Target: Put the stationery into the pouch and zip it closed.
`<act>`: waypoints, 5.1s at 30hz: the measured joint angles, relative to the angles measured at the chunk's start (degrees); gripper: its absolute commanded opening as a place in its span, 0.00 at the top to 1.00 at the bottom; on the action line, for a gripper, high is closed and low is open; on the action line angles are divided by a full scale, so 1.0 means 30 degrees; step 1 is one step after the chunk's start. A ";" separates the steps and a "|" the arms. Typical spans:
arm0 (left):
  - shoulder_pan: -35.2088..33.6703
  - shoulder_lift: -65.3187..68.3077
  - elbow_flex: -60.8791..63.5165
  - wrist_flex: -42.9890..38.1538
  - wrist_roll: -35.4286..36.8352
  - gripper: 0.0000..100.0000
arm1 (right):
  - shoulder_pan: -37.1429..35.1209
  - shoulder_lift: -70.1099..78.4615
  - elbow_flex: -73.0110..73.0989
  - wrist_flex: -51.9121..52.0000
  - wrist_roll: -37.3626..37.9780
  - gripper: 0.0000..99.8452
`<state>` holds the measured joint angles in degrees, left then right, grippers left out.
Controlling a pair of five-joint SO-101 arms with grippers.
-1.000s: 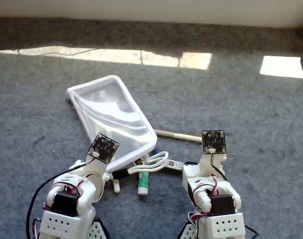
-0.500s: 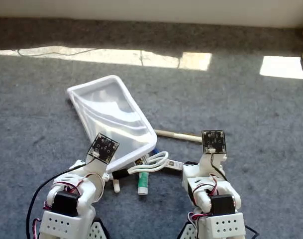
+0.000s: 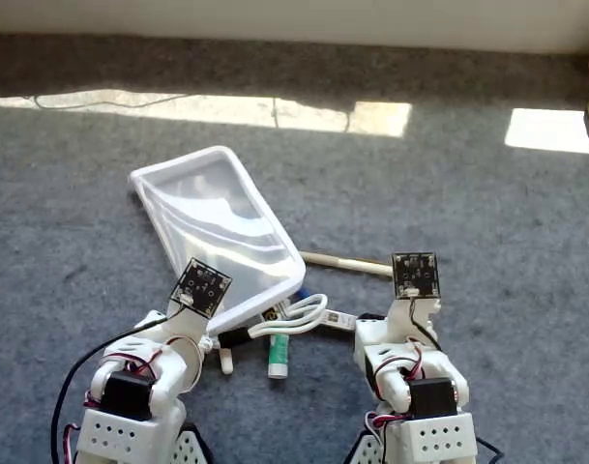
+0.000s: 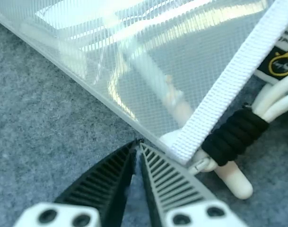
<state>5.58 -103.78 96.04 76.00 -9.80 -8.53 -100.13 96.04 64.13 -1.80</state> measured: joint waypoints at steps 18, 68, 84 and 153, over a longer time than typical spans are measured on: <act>0.0000 0.0000 0.0000 0.0000 0.0000 0.99 | 0.0000 0.0000 0.0000 0.0000 0.0000 1.00; 0.0000 0.0000 0.0000 0.0000 0.0000 0.99 | 0.1788 -0.0322 -0.2432 -0.0967 0.6271 0.99; 0.0000 0.0000 0.0000 0.0000 0.0000 0.99 | -0.3194 -0.0498 -0.7707 0.0967 0.6681 0.78; 0.0000 0.0000 0.0000 0.0000 0.0000 0.99 | -1.1136 2.0308 -1.4447 0.1495 1.3421 0.74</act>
<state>5.58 -103.78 96.04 76.00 -9.80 -41.93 -39.21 52.70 68.62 38.46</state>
